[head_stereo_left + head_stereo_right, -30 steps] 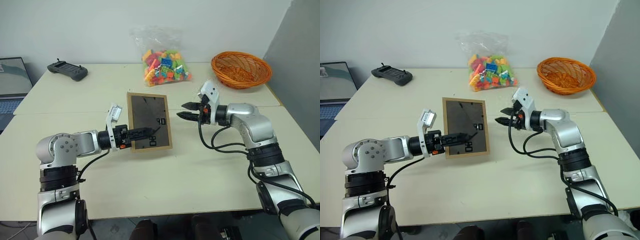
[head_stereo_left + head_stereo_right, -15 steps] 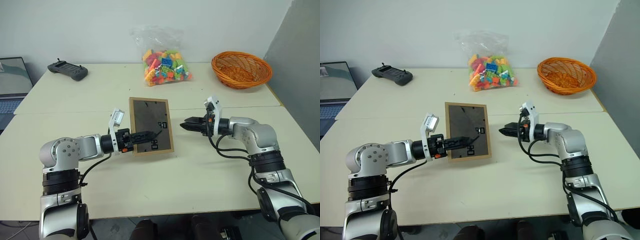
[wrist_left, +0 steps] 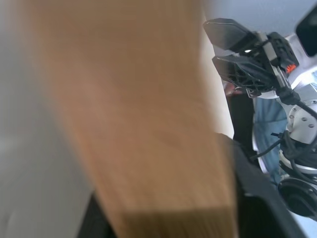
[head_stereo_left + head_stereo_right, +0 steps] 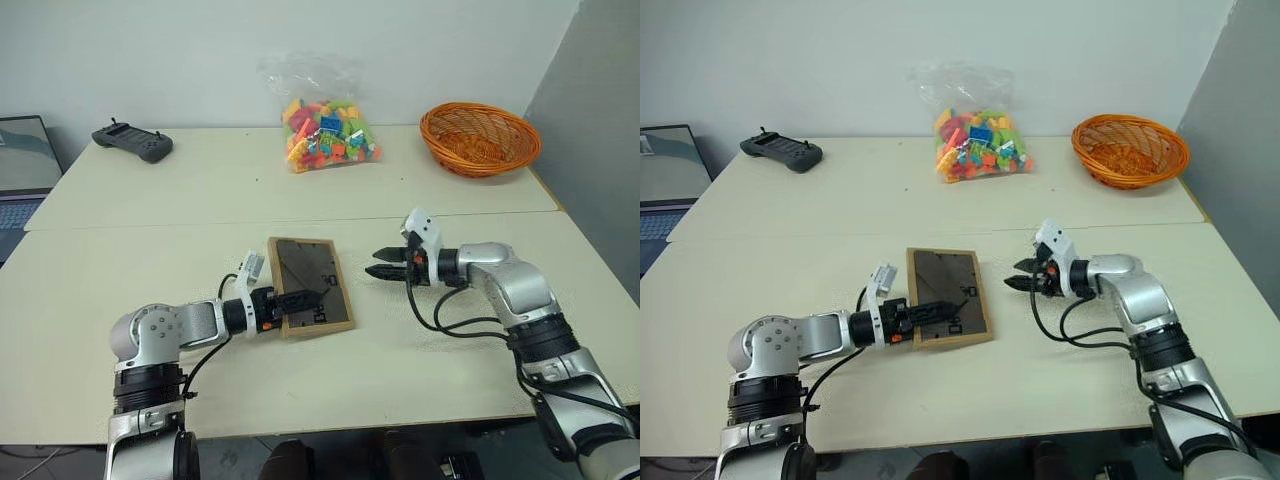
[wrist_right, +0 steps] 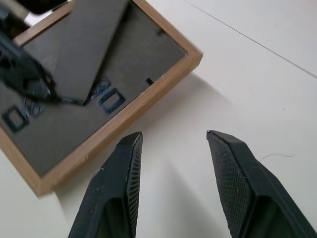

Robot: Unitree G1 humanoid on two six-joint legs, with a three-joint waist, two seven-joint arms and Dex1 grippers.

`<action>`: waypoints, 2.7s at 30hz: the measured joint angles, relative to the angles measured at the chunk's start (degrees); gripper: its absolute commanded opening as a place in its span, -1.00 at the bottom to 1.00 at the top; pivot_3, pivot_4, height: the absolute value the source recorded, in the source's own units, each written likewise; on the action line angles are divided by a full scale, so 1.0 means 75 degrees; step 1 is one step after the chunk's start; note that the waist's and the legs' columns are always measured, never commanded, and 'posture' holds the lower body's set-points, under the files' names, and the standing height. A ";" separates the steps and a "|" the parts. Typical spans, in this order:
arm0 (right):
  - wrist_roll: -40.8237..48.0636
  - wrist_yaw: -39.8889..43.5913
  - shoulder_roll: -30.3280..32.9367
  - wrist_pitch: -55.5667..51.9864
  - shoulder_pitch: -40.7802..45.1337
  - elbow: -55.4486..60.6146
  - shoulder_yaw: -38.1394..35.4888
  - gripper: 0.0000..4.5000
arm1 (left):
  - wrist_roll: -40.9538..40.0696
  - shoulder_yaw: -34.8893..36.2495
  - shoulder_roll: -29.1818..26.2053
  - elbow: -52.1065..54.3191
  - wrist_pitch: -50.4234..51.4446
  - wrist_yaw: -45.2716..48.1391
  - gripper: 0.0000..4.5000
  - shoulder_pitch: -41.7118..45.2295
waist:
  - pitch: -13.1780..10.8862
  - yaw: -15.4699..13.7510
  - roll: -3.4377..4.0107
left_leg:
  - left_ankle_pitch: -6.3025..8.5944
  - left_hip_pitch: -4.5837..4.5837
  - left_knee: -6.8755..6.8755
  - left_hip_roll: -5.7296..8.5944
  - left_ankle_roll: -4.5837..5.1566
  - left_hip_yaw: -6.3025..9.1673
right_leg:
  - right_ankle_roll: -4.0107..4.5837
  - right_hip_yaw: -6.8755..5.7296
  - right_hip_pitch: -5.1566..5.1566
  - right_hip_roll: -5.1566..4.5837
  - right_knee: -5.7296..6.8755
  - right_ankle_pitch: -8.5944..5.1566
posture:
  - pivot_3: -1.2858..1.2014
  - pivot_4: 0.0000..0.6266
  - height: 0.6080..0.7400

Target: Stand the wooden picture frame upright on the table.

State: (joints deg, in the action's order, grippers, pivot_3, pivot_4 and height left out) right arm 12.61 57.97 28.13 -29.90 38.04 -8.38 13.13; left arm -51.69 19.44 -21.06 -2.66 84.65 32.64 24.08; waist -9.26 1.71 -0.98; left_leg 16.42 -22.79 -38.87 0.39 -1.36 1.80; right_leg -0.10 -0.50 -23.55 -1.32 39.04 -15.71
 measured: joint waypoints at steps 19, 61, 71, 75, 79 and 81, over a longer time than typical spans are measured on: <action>-0.0161 0.0094 0.0030 0.0452 -0.0205 0.0117 0.0161 -0.02 | -0.0619 0.0786 -0.0425 0.0082 0.0880 -0.0088 0.42 -0.0023 | 0.0000 -0.0011 0.0000 | -0.0001 0.0005 0.0000 0.0000 -0.0002 0.0005 | 0.0000 -0.0003 0.0003 -0.0001 0.0002 0.0000 | 0.03 -0.52 1.00; -0.0278 0.1580 0.1127 0.0936 -0.0957 0.1928 0.0902 -0.02 | -0.1096 0.1057 0.0096 0.0223 0.0704 -0.1129 0.99 -0.0004 | 0.0001 -0.0063 -0.0001 | 0.0000 0.0007 0.0000 0.0002 -0.0001 0.0009 | 0.0000 -0.0006 0.0010 -0.0002 -0.0003 0.0000 | 0.03 -0.52 1.00; -0.1379 0.1194 -0.0457 0.2073 -0.0593 0.0927 0.2337 -0.02 | -0.1076 0.1106 0.0517 0.0165 0.0624 -0.1467 0.99 -0.0044 | 0.0007 -0.0029 -0.0013 | -0.0007 0.0018 -0.0001 0.0003 -0.0016 0.0034 | 0.0001 -0.0013 0.0018 0.0002 -0.0002 0.0000 | 0.03 -0.52 1.00; -0.1537 0.1038 -0.0873 0.2291 -0.0502 0.0429 0.2498 -0.02 | -0.1088 0.1120 0.0546 0.0180 0.0627 -0.1587 0.99 -0.0037 | 0.0007 -0.0040 -0.0013 | -0.0008 0.0016 -0.0002 0.0011 -0.0020 0.0039 | 0.0001 -0.0011 0.0019 -0.0001 -0.0004 0.0000 | 0.03 -0.52 1.00; -0.1746 0.0855 -0.0929 0.2623 -0.0384 -0.0075 0.2478 -0.02 | -0.1141 0.1188 0.0578 0.0233 0.0648 -0.1638 0.99 -0.0045 | 0.0008 -0.0042 -0.0014 | -0.0008 0.0017 -0.0003 0.0012 -0.0021 0.0046 | 0.0001 -0.0014 0.0020 -0.0001 -0.0004 0.0000 | 0.03 -0.52 1.00; -0.1805 0.0806 -0.0910 0.2763 -0.0367 -0.0267 0.2437 -0.02 | -0.1151 0.1208 0.0581 0.0269 0.0653 -0.1658 0.99 -0.0078 | 0.0008 -0.0030 -0.0013 | -0.0008 0.0017 -0.0002 0.0012 -0.0021 0.0046 | 0.0001 -0.0013 0.0020 -0.0001 -0.0003 0.0000 | 0.03 -0.52 1.00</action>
State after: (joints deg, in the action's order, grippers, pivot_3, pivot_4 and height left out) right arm -0.93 64.02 21.30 -9.18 35.29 -10.37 31.41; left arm -60.32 28.51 -16.70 -0.64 89.55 20.20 23.50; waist -9.20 1.49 -1.09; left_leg 16.36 -22.66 -38.89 0.47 -1.51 2.14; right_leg -0.09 -0.60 -23.39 -1.32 39.01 -15.70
